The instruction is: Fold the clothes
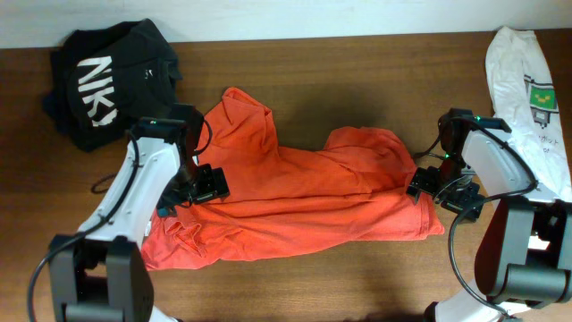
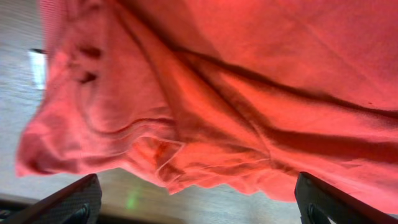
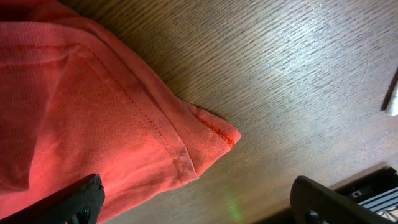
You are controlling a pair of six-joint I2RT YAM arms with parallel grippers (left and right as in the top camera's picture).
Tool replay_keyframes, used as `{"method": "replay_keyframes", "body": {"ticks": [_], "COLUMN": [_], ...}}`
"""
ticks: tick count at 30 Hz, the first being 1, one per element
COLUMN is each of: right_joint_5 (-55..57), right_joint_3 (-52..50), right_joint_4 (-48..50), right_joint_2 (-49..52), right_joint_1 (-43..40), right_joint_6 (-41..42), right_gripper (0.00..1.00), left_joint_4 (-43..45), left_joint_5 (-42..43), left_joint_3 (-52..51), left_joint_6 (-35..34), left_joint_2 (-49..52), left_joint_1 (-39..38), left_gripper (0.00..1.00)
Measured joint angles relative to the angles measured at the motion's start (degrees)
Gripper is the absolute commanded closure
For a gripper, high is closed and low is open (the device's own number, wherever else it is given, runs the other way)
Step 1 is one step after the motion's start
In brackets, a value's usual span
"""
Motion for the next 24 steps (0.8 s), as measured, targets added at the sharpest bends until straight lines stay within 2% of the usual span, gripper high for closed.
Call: {"method": "replay_keyframes", "body": {"ticks": [2, 3, 4, 6, 8, 11, 14, 15, 16, 17, 18, 20, 24], "right_joint_5": [0.0, 0.0, 0.0, -0.2, -0.2, -0.2, -0.2, -0.2, -0.2, -0.2, -0.2, -0.2, -0.2], "right_joint_3": [0.0, 0.0, 0.0, 0.0, 0.0, 0.0, 0.0, 0.0, 0.0, 0.0, 0.0, 0.0, 0.0], "right_joint_4": [0.0, 0.0, 0.0, 0.2, 0.5, 0.8, 0.8, 0.8, 0.8, 0.8, 0.8, 0.8, 0.8], "right_joint_2": [0.0, 0.0, 0.0, 0.0, 0.0, 0.0, 0.0, 0.0, 0.0, 0.0, 0.0, 0.0, 0.0], "right_joint_1": [0.0, 0.0, 0.0, 0.0, 0.0, 0.0, 0.0, 0.0, 0.0, 0.0, 0.0, 0.0, 0.0], "right_joint_6": [-0.2, -0.3, -0.4, -0.5, -0.5, -0.5, -0.5, -0.5, -0.5, -0.5, -0.5, -0.5, -0.5], "right_gripper": [0.01, 0.01, 0.01, 0.01, 0.01, 0.01, 0.01, 0.01, 0.01, 0.01, 0.01, 0.01, 0.01], "left_joint_4": [0.0, -0.2, -0.5, -0.5, -1.2, -1.2, -1.1, -1.1, -1.1, -1.1, -1.1, -1.1, -0.2], "left_joint_5": [0.0, -0.2, -0.4, -0.5, -0.4, -0.3, 0.0, 0.0, 0.0, 0.0, -0.6, -5.1, -6.9], "left_joint_3": [0.0, 0.0, 0.0, 0.0, 0.0, 0.0, 0.0, 0.0, 0.0, 0.0, 0.0, 0.0, -0.3], "left_joint_6": [-0.2, -0.4, -0.6, -0.3, 0.8, 1.3, 1.9, 2.0, 2.0, 2.1, 2.1, 2.0, 2.5], "left_joint_2": [2.6, 3.7, 4.9, 6.0, 6.0, 6.0, 6.0, 6.0, 6.0, 6.0, 6.0, 6.0, 6.0], "left_joint_1": [1.2, 2.3, 4.4, 8.0, 9.0, 8.4, 8.2, 8.2, 8.2, 8.2, 8.2, 8.3, 10.7], "left_gripper": [0.08, 0.19, 0.44, 0.55, 0.61, 0.9, 0.98, 0.91, 0.69, 0.41, 0.37, 0.37, 0.39]}}
